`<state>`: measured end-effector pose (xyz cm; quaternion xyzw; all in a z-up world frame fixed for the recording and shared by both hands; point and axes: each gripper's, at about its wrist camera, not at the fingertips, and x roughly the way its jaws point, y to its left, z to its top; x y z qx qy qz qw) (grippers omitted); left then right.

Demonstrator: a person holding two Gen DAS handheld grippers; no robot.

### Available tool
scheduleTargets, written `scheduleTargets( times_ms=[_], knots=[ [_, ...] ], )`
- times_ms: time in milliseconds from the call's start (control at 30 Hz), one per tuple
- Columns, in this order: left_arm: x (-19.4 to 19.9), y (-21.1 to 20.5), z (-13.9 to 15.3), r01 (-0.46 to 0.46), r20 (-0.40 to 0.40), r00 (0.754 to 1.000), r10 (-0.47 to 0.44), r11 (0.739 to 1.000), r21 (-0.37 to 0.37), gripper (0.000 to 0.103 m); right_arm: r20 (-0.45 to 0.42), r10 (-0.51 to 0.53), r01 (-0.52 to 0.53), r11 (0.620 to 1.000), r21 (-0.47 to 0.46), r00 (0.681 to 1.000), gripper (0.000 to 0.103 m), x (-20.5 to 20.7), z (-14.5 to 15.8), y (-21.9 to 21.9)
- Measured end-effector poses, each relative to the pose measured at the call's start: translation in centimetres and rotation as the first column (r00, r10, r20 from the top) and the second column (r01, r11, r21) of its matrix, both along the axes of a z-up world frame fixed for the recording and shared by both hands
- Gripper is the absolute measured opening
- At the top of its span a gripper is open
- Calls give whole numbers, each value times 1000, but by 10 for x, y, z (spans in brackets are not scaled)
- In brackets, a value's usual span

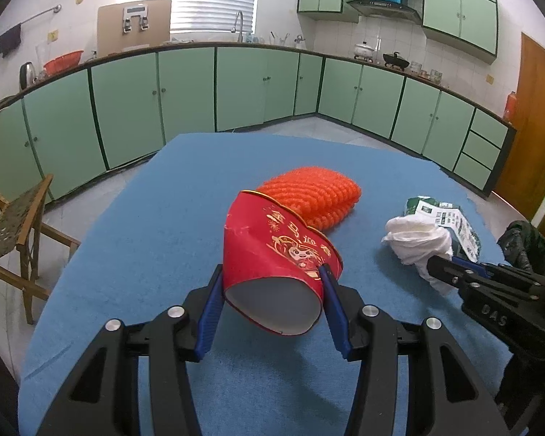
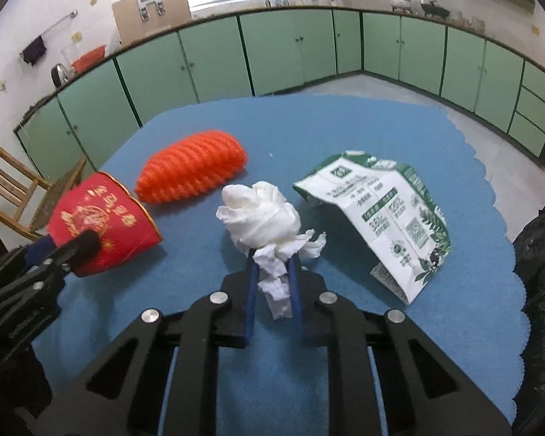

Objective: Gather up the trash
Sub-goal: 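Grasp the white tissue with the right tool and lift it, then drop the cup from the left tool into the bin while the right drops the tissue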

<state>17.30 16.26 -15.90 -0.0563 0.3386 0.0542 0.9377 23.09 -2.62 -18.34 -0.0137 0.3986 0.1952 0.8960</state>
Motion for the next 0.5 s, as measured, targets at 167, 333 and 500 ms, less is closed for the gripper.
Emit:
scheduleTargets(
  times_ms=[167,333,500],
  knots=[
    [-5,-3,10,9,23,1000,-9,1000,-3,50,43,2,-3,1000,26,999,15,-13,24,-10],
    [-12,-11,24,26,50,998,-26,1000,0,50,70,-20,16,998,54,997,15,-23,44,-21],
    [-20,-21,42,48,80,996,-48,999,6,50,107,-42,34,997,69,993,15,-35,67,-37]
  ],
)
